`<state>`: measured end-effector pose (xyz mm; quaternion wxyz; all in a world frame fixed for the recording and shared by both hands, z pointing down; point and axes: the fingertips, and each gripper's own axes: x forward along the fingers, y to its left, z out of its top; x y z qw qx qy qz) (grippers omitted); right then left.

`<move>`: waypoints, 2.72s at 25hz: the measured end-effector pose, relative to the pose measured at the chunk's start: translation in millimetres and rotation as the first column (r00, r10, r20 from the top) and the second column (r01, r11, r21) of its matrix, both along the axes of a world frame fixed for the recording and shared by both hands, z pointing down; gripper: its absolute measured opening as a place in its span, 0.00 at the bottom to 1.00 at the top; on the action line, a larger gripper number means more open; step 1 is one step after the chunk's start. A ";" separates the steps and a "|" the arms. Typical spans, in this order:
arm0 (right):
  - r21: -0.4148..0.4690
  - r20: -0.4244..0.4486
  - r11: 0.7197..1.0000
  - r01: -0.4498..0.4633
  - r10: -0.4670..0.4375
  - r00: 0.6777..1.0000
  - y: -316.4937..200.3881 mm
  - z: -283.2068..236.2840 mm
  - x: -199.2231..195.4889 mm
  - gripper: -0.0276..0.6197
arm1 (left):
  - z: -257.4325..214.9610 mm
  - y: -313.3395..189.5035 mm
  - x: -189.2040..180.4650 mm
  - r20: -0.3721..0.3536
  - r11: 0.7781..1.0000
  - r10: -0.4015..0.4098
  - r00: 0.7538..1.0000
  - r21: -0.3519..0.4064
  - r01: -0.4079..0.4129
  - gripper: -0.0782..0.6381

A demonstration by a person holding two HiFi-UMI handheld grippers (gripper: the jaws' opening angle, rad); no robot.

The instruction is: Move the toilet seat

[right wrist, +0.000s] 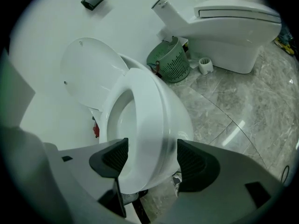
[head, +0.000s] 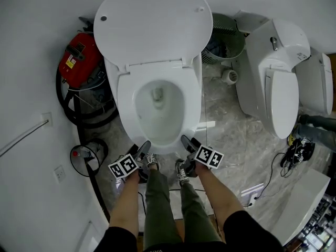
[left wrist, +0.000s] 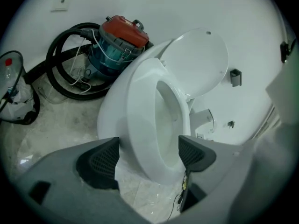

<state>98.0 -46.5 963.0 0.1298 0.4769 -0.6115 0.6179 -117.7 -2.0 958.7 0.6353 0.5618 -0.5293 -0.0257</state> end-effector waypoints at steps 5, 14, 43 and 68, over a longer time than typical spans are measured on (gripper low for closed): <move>0.001 -0.023 1.000 0.013 -0.013 1.000 0.8 1.6 -4.7 0.52 | 0.6 1.1 -1.6 -0.002 0.999 -0.049 0.999 -0.001 0.049 0.61; 0.004 -0.037 0.998 0.060 -0.059 0.998 3.2 -9.5 -9.9 0.53 | -11.5 3.0 -1.7 -0.043 0.998 -0.057 0.997 -0.010 0.056 0.55; 0.217 0.055 0.976 -0.036 0.025 0.998 -33.4 -204.6 -23.7 0.54 | -196.4 -25.4 -16.9 -0.143 0.982 0.042 0.989 0.189 -0.015 0.57; 0.390 0.229 0.906 -0.164 0.077 0.970 -142.5 -335.5 -44.6 0.52 | -327.8 -125.4 -45.5 -0.143 0.915 0.057 0.988 0.404 0.005 0.55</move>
